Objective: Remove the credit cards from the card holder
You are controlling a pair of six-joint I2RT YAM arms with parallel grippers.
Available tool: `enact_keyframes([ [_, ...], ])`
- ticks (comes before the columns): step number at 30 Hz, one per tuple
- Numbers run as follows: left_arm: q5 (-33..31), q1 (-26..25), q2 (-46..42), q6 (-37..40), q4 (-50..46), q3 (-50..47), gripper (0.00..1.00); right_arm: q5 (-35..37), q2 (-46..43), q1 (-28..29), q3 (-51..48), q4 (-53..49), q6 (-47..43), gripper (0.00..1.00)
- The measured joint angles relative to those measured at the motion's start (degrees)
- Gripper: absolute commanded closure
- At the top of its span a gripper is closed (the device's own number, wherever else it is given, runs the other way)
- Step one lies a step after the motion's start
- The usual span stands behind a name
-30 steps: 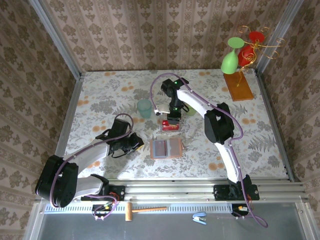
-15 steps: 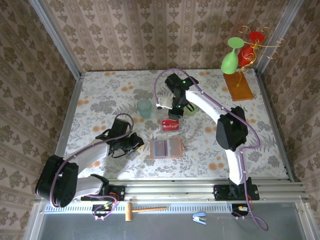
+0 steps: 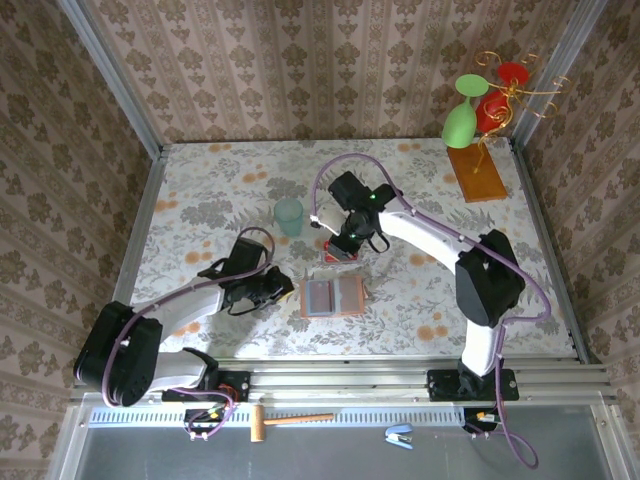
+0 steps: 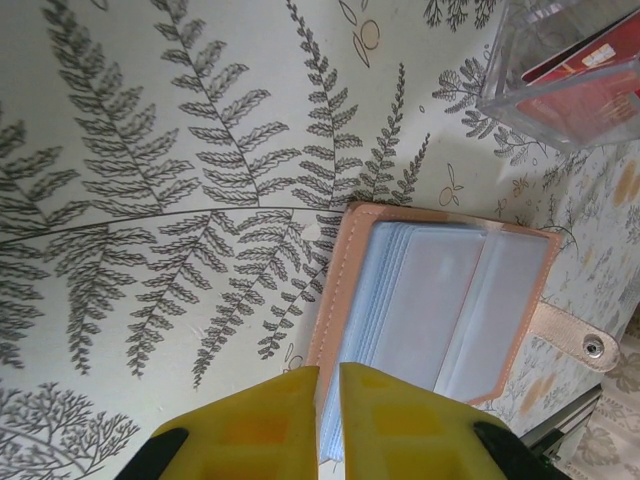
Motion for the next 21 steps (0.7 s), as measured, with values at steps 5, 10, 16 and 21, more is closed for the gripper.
enact_keyframes([
  [5, 0.0, -1.9, 2.0, -0.2, 1.7, 0.0, 0.87, -0.5, -4.6, 2.1, -6.8, 6.1, 12.2, 0.75],
  [10, 0.0, -4.0, 4.9, -0.5, 3.2, 0.1, 0.88, -0.3, -7.2, 3.5, -13.1, 11.3, 25.1, 0.78],
  [16, 0.0, -5.2, 6.4, -0.8, 4.4, 0.6, 0.89, -0.1, -11.4, 3.7, -22.4, 18.4, 38.9, 0.83],
  [21, 0.0, -5.2, 7.2, -0.9, 5.2, 0.7, 0.90, -0.2, -13.5, 3.7, -25.1, 21.0, 47.8, 0.86],
])
